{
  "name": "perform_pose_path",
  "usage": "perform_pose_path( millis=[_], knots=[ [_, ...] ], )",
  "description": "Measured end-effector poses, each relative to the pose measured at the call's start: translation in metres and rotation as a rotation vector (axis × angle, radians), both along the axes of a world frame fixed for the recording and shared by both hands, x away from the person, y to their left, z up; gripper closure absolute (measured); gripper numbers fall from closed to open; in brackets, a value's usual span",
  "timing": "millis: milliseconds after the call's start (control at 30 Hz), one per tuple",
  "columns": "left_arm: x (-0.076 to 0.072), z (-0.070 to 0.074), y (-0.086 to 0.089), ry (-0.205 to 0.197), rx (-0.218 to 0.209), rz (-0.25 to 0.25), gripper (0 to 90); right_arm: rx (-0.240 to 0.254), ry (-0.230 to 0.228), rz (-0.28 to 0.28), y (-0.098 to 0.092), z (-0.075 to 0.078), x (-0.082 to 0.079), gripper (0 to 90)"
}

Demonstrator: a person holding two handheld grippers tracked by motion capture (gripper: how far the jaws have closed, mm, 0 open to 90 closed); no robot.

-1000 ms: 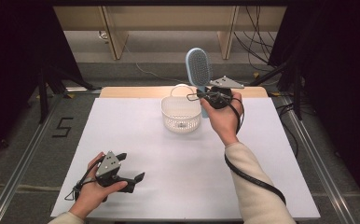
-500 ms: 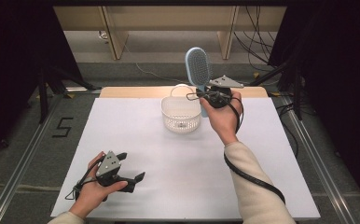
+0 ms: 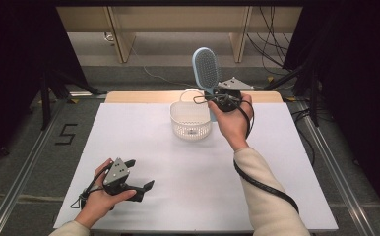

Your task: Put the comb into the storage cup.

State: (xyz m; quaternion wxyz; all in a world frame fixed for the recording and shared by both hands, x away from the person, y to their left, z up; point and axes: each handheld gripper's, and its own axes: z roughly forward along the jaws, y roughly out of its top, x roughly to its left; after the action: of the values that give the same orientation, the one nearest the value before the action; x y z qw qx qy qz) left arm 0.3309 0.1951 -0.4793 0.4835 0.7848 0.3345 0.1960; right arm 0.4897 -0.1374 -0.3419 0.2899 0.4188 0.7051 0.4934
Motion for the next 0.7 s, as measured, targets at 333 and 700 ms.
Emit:
perform_pose_path(
  millis=[333, 700],
  knots=[
    [-0.0001, 0.0002, -0.0001, -0.001, -0.003, 0.004, 2.1, -0.001, -0.014, -0.004, 0.0008, 0.0029, 0.0024, 70.6],
    [-0.0004, 0.0006, 0.0001, -0.003, 0.001, 0.001, 2.1, 0.001, -0.019, -0.005, 0.0042, 0.0049, 0.0063, 70.6]
  ],
)
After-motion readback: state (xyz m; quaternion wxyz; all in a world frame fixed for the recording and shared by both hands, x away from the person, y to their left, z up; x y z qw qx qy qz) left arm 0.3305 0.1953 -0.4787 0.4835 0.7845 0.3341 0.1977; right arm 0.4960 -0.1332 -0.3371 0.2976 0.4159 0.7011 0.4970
